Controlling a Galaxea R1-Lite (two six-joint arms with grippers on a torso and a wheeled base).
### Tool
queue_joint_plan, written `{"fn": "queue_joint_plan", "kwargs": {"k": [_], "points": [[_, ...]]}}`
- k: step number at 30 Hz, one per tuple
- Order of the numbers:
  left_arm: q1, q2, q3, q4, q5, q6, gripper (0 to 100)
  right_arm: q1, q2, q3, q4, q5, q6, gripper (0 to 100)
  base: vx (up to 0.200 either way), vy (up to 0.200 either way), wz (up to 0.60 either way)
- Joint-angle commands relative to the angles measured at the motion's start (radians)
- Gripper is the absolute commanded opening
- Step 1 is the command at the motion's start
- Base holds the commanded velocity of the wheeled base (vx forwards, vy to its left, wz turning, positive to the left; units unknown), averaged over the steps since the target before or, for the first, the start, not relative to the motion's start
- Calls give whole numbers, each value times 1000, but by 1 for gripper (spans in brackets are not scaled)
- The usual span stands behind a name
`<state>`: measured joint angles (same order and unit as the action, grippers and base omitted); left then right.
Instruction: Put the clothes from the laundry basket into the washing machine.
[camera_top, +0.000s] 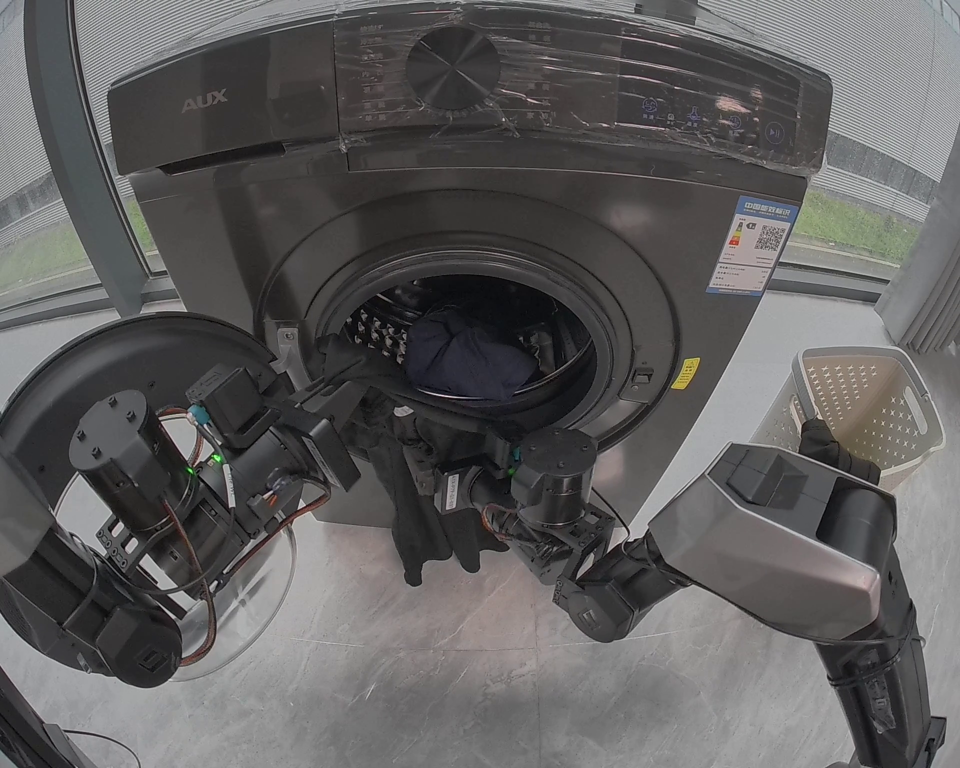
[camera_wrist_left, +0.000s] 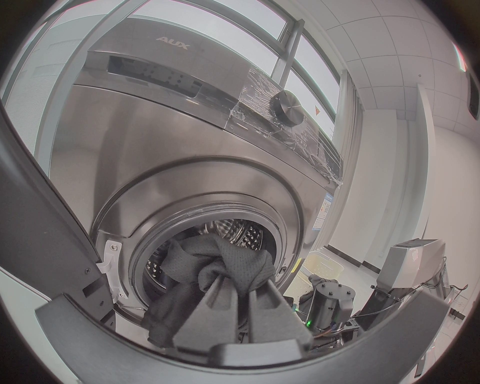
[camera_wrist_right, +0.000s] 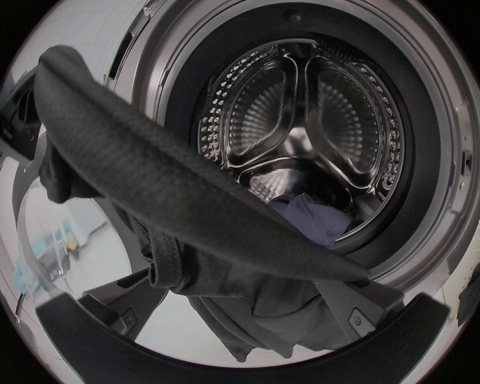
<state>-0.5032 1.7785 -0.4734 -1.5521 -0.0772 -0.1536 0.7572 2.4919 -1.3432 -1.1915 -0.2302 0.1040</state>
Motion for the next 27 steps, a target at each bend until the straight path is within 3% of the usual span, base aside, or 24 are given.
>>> {"fn": "queue_joint_plan", "kwargs": {"k": [1,2,3,26,27], "points": [[0,-1,1,0,1,0,0,-6,-15,1,-7,0,0,100,0,0,0],[0,-1,1,0,1,0,0,-6,-13,1,-7,-1,0,100,0,0,0],[0,1,1,0,1,0,0,-6,-13,1,-8,-1,2,0,0,0,0],[15,2,-5,0,-3,0,0,34,-91,110,-10,0,-4,0,0,0,0],[15,2,-5,0,-1,0,0,36,-91,108,-10,0,-4,100,0,0,0]]}}
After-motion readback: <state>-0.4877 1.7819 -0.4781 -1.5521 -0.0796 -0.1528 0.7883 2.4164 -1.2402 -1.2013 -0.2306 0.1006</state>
